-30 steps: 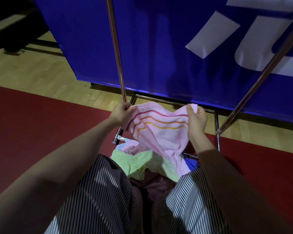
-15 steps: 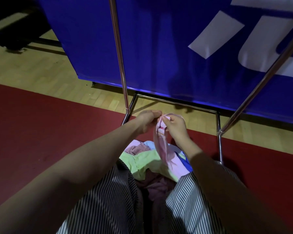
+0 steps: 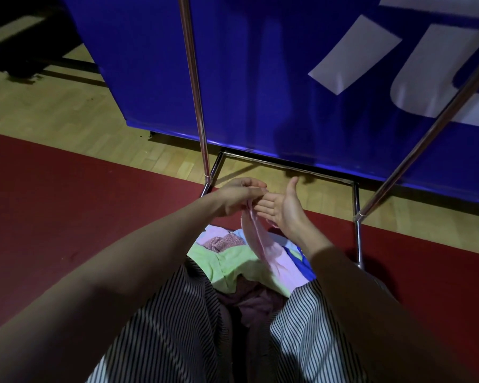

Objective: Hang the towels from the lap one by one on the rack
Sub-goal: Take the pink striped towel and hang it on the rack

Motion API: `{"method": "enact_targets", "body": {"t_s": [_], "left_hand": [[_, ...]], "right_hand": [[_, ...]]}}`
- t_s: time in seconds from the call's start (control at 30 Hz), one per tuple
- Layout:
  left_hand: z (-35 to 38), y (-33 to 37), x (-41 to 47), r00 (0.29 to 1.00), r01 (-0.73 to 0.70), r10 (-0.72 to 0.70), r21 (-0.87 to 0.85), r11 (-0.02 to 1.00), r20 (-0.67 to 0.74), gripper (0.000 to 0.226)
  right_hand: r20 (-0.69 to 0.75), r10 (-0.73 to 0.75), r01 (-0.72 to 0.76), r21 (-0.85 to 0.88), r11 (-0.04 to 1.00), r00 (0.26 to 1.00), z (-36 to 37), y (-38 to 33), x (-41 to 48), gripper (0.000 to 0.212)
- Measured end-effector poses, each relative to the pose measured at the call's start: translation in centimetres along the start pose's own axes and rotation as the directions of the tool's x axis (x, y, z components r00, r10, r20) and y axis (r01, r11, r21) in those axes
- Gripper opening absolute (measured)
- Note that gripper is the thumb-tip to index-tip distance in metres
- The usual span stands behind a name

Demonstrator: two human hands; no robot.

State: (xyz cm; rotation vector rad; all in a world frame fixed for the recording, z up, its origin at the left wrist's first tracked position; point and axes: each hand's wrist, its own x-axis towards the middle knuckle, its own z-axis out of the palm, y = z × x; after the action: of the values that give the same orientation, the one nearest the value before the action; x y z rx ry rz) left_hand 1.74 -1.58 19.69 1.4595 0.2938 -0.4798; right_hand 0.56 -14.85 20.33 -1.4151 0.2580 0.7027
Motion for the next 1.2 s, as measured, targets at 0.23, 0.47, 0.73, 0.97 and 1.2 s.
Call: {"method": "enact_targets", "body": {"t_s": [0.23,0.47,0.73,0.97,1.2], "left_hand": [[-0.7,0.0,-0.3,0.998,-0.034,0.025,0.175,0.984,0.058,0.030],[-2.1,0.1,-0.3,0.997,-0.067,0.057,0.292,0.954,0.044,0.016],[-3.6,-0.2,-0.6,0.989,-0.106,0.066,0.330,0.938,0.129,0.008],[-4.1,-0.4,-1.1,0.992,-0.127,0.078,0.688,0.714,0.103,0.017],[-3.0,-0.2,0.2,0.964,-0.136,0.266,0.822,0.553,-0.020,0.024]], "right_hand": [[-0.185,-0.220,0.176,-0.230,0.957,0.958,-0.5,0.1,0.1,0.040],[0.067,-0.172,0.124,-0.929,0.349,0.983,-2.0,2.3,0.2,0.091],[0.042,-0.329,0.249,-0.746,0.617,0.943,-2.3,0.9,0.8,0.004],[-0.021,-0.327,0.237,-0.644,0.728,0.945,-3.3,0.7,1.1,0.019],[-0.126,-0.364,0.204,-0.640,0.740,0.923,-3.8,0.9,1.9,0.025]]}}
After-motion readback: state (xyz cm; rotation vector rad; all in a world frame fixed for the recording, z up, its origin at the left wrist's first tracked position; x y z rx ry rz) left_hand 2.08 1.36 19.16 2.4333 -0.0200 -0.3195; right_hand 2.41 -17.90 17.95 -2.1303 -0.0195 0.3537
